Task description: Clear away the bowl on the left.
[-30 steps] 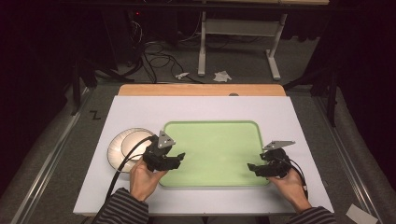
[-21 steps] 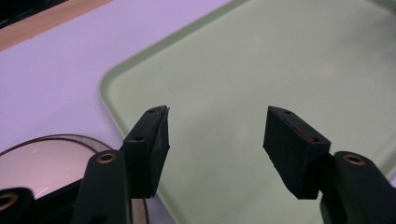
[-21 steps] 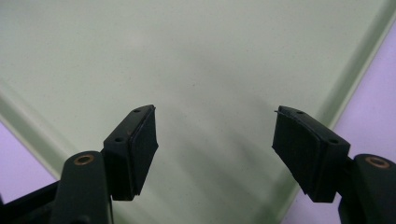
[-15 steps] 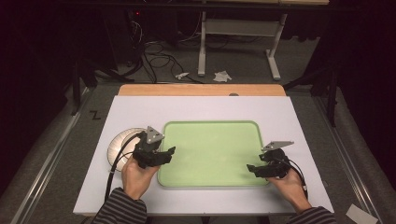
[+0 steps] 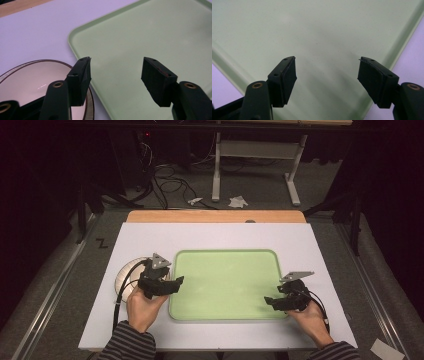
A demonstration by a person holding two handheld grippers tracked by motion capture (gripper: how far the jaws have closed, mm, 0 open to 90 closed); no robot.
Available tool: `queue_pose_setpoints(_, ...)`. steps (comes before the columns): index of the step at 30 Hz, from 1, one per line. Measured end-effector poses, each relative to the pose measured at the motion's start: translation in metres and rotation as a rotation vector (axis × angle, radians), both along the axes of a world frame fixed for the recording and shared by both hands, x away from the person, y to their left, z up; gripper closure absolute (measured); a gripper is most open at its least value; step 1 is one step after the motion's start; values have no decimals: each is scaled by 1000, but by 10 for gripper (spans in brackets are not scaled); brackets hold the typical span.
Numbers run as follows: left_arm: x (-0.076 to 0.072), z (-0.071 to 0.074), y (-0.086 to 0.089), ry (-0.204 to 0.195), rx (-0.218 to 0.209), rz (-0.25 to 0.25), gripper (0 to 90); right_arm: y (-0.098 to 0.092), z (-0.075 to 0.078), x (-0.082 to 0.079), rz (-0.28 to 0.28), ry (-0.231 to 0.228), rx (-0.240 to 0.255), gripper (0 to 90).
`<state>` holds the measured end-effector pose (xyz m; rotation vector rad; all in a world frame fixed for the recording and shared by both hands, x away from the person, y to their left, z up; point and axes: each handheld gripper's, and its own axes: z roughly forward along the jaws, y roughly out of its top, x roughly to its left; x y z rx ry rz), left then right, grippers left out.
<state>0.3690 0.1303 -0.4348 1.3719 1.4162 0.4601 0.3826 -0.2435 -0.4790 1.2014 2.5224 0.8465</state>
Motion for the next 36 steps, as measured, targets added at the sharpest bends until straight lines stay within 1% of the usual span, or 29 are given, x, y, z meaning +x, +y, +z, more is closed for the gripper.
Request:
queue_pose_setpoints(2,0,1,2,4,-10,3,406,0,0,0,4,-2,-2,322)
queue_pose_setpoints(5,1,2,6,18,-10,-1,402,0,0,0,6,0,-1,322)
queue_pose_setpoints(11,3,3,12,23,-17,9,399,1,-1,1,12,3,-6,322)
queue_pose_setpoints(16,6,4,19,34,-33,34,386,1,-1,0,13,4,-7,322)
queue_pose_setpoints(20,9,4,29,58,-49,57,379,1,-1,0,17,4,-7,321)
queue_pose_setpoints(21,9,4,29,58,-49,57,378,1,-1,0,12,5,-5,321)
queue_pose_setpoints(22,11,3,32,64,-56,70,378,1,-1,0,12,5,-5,321)
queue_pose_setpoints(25,13,2,40,73,-50,92,371,1,-2,1,14,5,-6,321)
queue_pose_setpoints(28,14,2,44,76,-52,106,365,2,-2,0,21,10,-6,321)
queue_pose_setpoints(29,15,1,46,79,-46,114,363,2,-2,0,15,12,-7,321)
queue_pose_setpoints(33,17,-1,49,86,-45,131,352,2,-2,0,18,10,-7,321)
queue_pose_setpoints(36,20,-4,53,100,-27,146,346,2,-2,0,21,10,-12,321)
